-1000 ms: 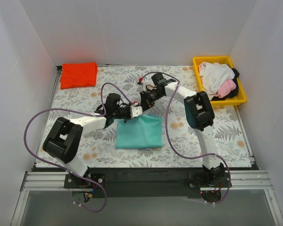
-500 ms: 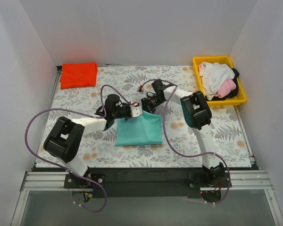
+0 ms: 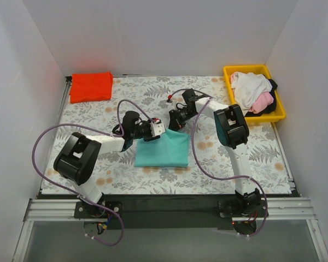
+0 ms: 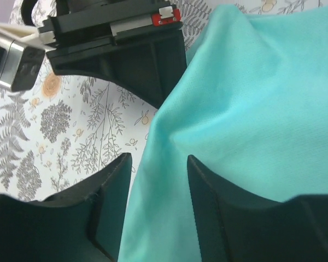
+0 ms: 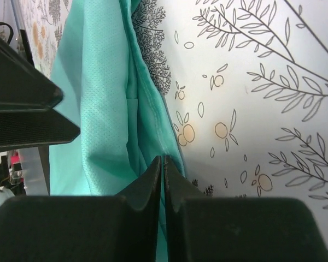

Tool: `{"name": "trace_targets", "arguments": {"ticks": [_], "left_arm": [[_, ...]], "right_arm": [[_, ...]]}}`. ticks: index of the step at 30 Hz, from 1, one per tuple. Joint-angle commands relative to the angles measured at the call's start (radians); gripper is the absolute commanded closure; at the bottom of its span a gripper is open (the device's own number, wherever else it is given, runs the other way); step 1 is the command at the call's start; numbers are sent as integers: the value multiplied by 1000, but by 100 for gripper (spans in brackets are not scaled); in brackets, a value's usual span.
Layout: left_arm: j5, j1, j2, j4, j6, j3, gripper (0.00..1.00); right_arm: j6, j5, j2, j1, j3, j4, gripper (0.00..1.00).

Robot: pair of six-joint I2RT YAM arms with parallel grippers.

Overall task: Fold and stack the t-shirts
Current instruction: Fold the tshirt

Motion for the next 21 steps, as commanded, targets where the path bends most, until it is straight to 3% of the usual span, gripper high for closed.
{"name": "trace_targets", "arguments": {"ticks": [1,8,10,15,20,21], "left_arm": [[28,12,-102,-47,-84,54,54],[152,90,-219,-425,-389,217,50],[192,121,-205,-551,-475,278,49],[324,260,-55,-766,-710,436,49],[340,289,59,-919,-739,556,48],[333,288,97,-942,-735,571,48]], "right_arm": [[-9,59,-65,2,24,-29,90],[-3,150,-135,2,96,-33,82],[-7,188,-166,3,107,-36,75],[-64,288,-227,-1,127,-62,57],[-115,277,-292,-55,121,-134,42],[-127,263,-299,-64,113,-166,35]]}}
